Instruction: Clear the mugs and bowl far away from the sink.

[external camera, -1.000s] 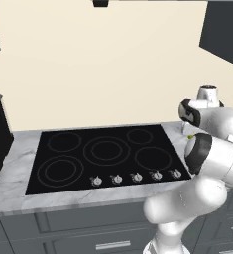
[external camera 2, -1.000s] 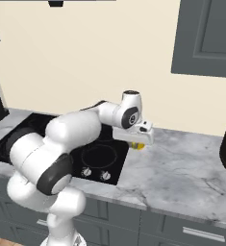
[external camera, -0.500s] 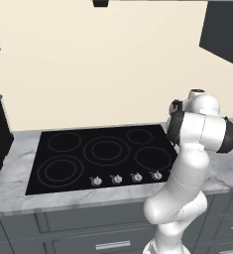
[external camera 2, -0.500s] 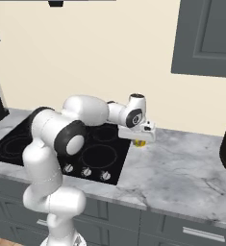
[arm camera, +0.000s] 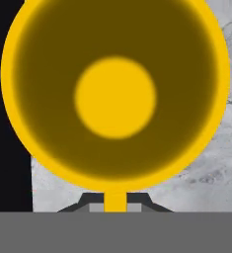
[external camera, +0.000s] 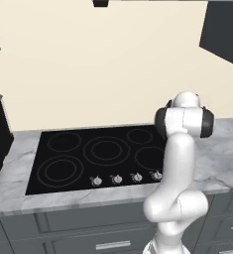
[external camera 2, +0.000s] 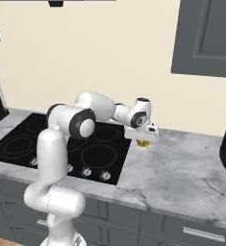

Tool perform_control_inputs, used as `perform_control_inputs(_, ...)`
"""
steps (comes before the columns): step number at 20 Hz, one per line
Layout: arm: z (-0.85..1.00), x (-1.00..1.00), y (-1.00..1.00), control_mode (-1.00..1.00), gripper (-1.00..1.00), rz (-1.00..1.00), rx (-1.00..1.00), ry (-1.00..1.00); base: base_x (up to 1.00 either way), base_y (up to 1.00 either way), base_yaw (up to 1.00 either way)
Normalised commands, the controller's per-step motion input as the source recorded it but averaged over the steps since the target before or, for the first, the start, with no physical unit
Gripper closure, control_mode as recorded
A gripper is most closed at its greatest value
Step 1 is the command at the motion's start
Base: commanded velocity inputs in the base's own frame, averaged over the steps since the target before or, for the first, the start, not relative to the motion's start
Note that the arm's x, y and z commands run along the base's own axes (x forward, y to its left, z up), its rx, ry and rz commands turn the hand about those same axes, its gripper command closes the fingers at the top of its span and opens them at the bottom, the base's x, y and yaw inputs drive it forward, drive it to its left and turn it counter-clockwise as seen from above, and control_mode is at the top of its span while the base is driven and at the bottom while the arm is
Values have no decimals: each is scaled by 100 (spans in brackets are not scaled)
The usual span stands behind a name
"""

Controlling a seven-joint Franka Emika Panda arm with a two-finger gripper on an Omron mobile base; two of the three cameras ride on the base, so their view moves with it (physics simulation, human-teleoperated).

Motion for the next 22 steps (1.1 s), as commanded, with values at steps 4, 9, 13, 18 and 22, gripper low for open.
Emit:
perform_control_inputs(4, -34, 55, -28, -100, 100, 2, 0, 0, 0, 0, 0)
perform_control_inputs(9, -37, 54, -16, -100, 100, 2, 0, 0, 0, 0, 0)
perform_control_inputs(13, -46, 41, -1, -100, -100, 0, 0, 0, 0, 0, 0)
perform_control_inputs(18, -3, 7, -10, -100, -100, 3, 2, 0, 0, 0, 0)
perform_control_inputs(22, 34, -9, -11, -100, -100, 0, 10, 0, 0, 0, 0)
